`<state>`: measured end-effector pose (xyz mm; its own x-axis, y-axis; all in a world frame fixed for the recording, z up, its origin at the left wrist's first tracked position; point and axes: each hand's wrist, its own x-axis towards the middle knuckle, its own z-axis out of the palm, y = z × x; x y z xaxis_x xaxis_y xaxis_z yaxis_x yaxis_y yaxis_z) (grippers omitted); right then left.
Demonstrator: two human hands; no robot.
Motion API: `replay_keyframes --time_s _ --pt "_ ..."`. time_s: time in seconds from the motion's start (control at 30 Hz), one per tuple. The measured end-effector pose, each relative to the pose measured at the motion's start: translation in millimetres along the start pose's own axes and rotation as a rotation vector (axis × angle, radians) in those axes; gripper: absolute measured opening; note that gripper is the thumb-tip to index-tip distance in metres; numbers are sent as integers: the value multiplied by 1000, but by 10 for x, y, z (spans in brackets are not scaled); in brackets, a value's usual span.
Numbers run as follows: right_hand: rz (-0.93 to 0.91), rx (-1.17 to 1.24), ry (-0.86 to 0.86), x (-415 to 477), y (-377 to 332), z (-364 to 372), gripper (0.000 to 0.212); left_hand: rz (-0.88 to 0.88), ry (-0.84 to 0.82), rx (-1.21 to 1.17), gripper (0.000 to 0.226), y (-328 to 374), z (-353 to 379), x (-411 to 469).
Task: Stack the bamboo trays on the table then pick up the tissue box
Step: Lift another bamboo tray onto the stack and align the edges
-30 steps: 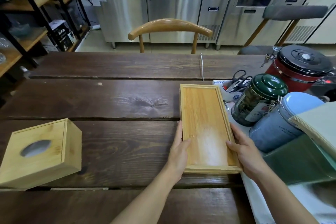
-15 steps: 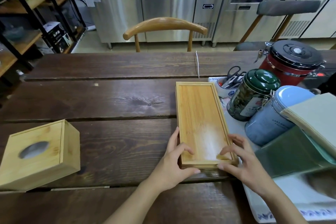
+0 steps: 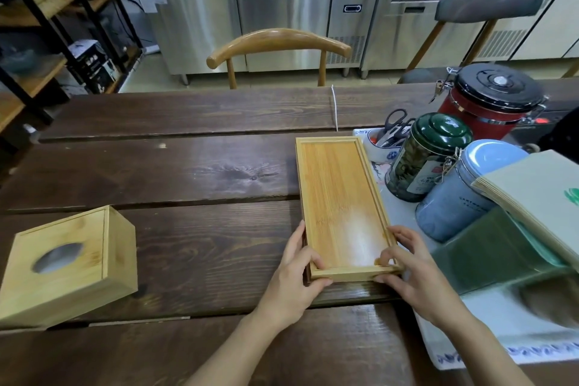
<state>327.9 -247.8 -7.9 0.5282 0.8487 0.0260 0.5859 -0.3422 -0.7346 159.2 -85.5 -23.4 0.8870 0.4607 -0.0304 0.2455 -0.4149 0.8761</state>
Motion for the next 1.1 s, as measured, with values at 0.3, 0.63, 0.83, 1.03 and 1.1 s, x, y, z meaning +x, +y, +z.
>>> replay_keyframes --time_s 0.3,0.63,0.83,1.03,1.1 --pt "51 -27 17 -54 -74 -24 32 -2 25 11 37 -60 40 -12" --pt "81 -91 56 -80 -62 5 31 -39 47 -32 39 -45 30 -23" --pt "84 -111 61 -81 -61 9 30 -24 68 34 42 -91 67 -41" --pt "80 -104 48 -86 -79 5 31 -20 88 64 44 -97 101 -54" --pt "70 -113 28 -85 -102 -8 30 -8 96 76 46 -89 106 -64"
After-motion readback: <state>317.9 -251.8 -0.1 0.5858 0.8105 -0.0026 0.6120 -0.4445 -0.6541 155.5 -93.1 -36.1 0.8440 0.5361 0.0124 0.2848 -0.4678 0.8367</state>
